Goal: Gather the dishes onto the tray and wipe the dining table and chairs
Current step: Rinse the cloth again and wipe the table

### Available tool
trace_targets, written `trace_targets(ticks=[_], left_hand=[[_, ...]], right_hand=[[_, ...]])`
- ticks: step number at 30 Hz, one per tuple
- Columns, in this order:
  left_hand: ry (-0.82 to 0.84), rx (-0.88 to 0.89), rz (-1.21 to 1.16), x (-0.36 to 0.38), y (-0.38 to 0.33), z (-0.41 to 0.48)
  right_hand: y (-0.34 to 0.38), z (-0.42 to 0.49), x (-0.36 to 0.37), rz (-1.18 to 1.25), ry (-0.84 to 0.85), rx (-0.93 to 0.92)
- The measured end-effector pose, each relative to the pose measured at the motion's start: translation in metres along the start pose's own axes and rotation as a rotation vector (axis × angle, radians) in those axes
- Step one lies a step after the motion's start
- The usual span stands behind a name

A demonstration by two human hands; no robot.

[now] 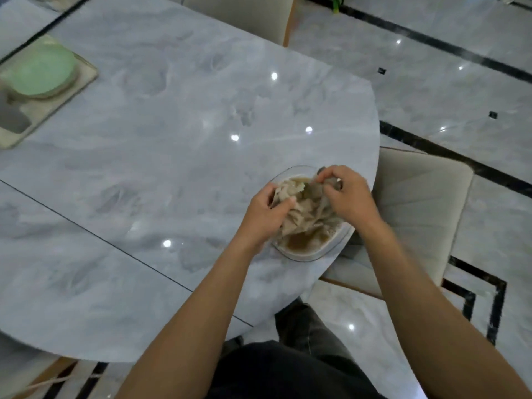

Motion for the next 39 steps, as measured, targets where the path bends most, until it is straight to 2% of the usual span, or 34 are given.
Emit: trace_targets(ticks=[3,5,7,10,15,20,24,28,30,34,38,39], left_hand=[[-0.061,0.052,0.512,0.028,0.014,0.020],[-0.223,0.093,0.901,0.035,0.017,0.025],[-0.368,0.102,1.153,0.039,0.018,0.030],[-0.442,0.064,1.268,0.038,0.024,0.042],[-0.439,0.088,1.223,0.037,0.023,0.048],[-0.319,0.014,0.998,0.041,0.034,0.049],[-0.261,-0.051,0.750,0.046,0.041,0.047],[-0.251,-0.158,0.551,0.051,0.040,0.040],[-0.244,-0.242,0.316,0.053,0.043,0.038],[-0.131,-0.390,-0.349,0.067,0.046,0.031],[-0.017,-0.433,-0.684,0.078,0.042,0.029],[-0.003,-0.443,-0.763,0.080,0.041,0.029]], right_hand=[[-0.036,0.007,0.027,-0.189,0.314,-0.061],[-0.047,0.004,0.050,-0.313,0.518,-0.130],[-0.053,0.000,0.065,-0.399,0.617,-0.179],[-0.062,-0.008,0.086,-0.585,0.669,-0.258],[-0.068,-0.016,0.099,-0.662,0.528,-0.345],[-0.064,-0.005,0.094,-0.554,0.488,-0.340],[-0.067,0.014,0.079,-0.178,0.532,-0.163],[-0.061,0.022,0.061,0.138,0.483,0.042],[-0.054,0.019,0.053,0.257,0.426,0.091],[-0.039,0.012,0.040,0.431,0.318,0.158],[-0.026,0.001,0.037,0.597,0.280,0.210],[-0.025,-0.001,0.038,0.575,0.276,0.208]])
Point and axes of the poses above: each hand's wrist, its own z-axis towards the middle knuckle, its own x-axis out of the palm, y = z × x, the point moved 5 cm from there along z, towards the middle knuckle, and after that the axes turned 10 degrees about -x, right-handed, at the moved point
